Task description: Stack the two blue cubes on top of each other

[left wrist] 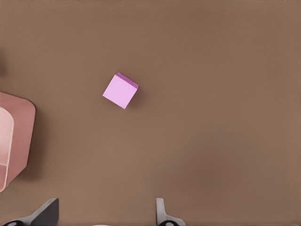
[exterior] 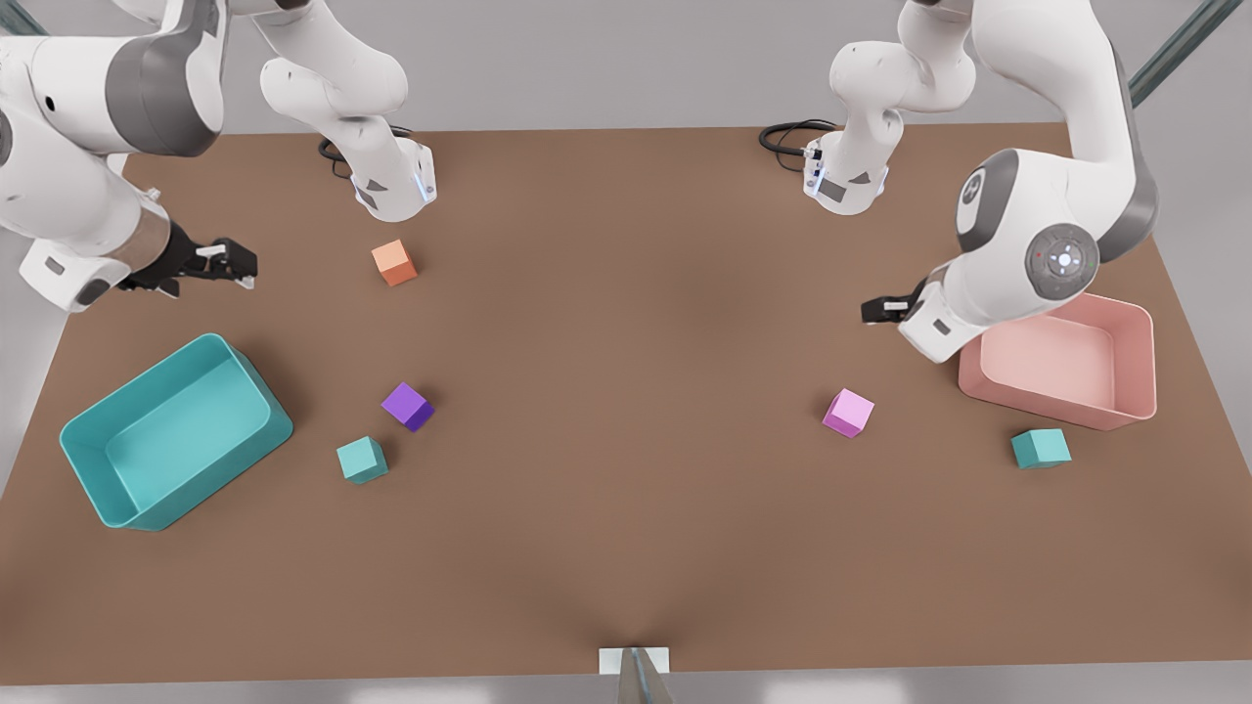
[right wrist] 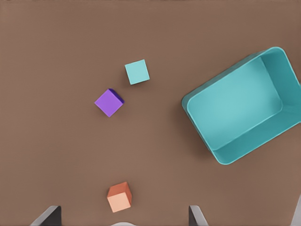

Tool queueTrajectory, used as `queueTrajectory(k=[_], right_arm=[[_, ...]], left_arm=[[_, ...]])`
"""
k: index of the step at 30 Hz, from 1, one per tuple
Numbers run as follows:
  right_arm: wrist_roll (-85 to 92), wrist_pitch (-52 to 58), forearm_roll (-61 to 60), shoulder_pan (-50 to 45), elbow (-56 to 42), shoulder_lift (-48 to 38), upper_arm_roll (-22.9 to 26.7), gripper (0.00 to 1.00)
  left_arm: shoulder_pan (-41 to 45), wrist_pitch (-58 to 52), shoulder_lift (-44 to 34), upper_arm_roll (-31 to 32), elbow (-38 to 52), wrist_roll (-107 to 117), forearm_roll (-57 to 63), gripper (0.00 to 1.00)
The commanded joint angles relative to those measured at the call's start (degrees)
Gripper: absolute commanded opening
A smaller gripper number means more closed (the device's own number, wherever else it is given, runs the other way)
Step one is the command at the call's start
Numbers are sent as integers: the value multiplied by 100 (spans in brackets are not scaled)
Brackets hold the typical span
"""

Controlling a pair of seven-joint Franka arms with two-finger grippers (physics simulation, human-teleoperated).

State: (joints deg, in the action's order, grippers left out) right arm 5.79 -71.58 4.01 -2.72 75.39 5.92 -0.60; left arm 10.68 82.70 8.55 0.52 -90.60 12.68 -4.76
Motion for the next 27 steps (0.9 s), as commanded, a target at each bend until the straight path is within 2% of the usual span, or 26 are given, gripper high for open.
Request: queueTrajectory(k=[1, 2, 4, 7, 9, 13, 17, 24, 27], right_arm=[[80, -243, 38, -27, -42, 110, 7, 100], [80, -181, 231, -211, -385, 558, 7, 100], [-576, -637, 241, -458, -447, 1428, 16, 100], [-3713, -805, -49, -502, -807, 2307, 16, 100], [-4471, -866, -366, -353, -798, 2571, 77, 100], [-5782, -1112, -278, -194, -763, 2862, 112, 100], [-6256, -2219, -278, -273, -579, 2941, 104, 100], [-6388, -4408, -340, -229, 626, 2791, 86, 100], [-6388, -5760, -401, -221, 1495, 2660, 86, 100]], left_arm=[[-5, -43, 7, 1, 25, 50, -113, 100], [-5, -43, 7, 1, 25, 50, -113, 100], [-5, -52, 86, 1, 16, 50, -113, 100], [-14, -52, 86, 1, 25, 42, -113, 100], [-14, -61, 77, -8, 16, 42, -104, 100], [-22, -61, 86, -8, 16, 42, -104, 100], [-22, -113, 86, -8, 16, 51, -104, 100], [-31, -219, 130, -17, 16, 42, -86, 100], [-57, -289, 130, -17, 16, 42, -86, 100]])
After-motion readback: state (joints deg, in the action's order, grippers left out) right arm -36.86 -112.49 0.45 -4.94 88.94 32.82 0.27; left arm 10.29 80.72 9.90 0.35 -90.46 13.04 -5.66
